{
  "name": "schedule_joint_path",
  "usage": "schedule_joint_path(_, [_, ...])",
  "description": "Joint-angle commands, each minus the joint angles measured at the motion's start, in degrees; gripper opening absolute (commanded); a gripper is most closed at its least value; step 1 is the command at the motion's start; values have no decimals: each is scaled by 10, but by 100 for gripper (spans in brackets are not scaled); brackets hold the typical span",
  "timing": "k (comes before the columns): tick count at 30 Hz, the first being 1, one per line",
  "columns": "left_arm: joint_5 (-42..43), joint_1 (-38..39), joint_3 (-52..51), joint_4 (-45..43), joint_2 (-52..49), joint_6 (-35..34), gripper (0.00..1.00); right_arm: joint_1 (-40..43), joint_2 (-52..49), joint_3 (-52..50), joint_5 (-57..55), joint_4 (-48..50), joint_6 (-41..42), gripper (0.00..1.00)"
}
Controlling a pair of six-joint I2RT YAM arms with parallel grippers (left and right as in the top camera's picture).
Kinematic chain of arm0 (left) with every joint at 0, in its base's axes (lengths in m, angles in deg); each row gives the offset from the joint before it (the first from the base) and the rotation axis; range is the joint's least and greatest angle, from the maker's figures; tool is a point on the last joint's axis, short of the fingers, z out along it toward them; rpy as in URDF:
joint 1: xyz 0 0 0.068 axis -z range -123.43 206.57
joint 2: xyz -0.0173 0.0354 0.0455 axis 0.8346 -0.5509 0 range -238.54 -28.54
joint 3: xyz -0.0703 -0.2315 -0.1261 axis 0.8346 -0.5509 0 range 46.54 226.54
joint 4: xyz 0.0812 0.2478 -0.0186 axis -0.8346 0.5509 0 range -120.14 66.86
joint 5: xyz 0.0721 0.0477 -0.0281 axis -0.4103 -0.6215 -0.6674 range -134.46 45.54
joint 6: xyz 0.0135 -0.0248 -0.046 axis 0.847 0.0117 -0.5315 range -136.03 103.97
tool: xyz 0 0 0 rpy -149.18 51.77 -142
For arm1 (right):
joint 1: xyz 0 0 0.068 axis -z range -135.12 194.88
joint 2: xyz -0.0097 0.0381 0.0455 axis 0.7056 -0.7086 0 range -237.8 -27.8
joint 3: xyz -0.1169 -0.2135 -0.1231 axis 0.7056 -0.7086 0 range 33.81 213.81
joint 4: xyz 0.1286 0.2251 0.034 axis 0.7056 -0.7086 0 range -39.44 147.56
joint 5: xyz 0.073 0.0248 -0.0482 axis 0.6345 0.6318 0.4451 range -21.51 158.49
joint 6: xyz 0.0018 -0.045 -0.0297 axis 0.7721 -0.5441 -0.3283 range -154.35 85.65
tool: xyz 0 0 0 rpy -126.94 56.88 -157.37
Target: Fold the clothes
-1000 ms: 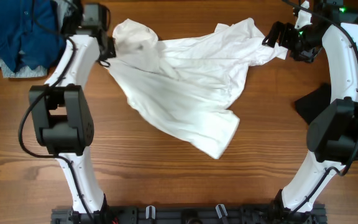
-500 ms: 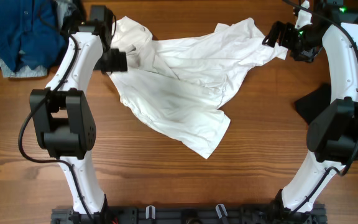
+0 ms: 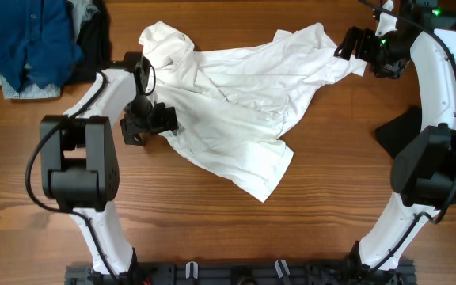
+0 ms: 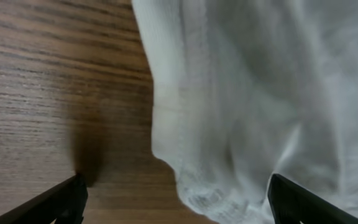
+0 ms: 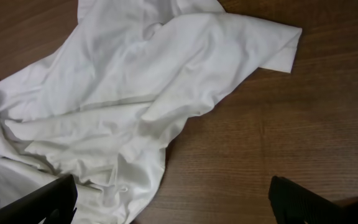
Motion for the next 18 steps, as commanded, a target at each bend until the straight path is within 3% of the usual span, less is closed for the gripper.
schedule_joint_path(1, [47,11,-43,-49,-16,-22,89,-4,-2,7,-1,2,-1,100])
schedule_joint_path(6, [-4,9,-44,-65,-16,-35,72,-4,-2,7,-1,2,0,100])
schedule_joint_path(7, [-26,8,-44,-68,-16,-47,54,-4,-2,7,-1,2,0,100])
schedule_joint_path(9, [-53,5,-44,-67,-16,-53,4,-4,-2,7,1,1,0,100])
schedule_joint_path(18, [-184,-87,-43,10,53,-62,4,-4,-2,7,0,0,0,100])
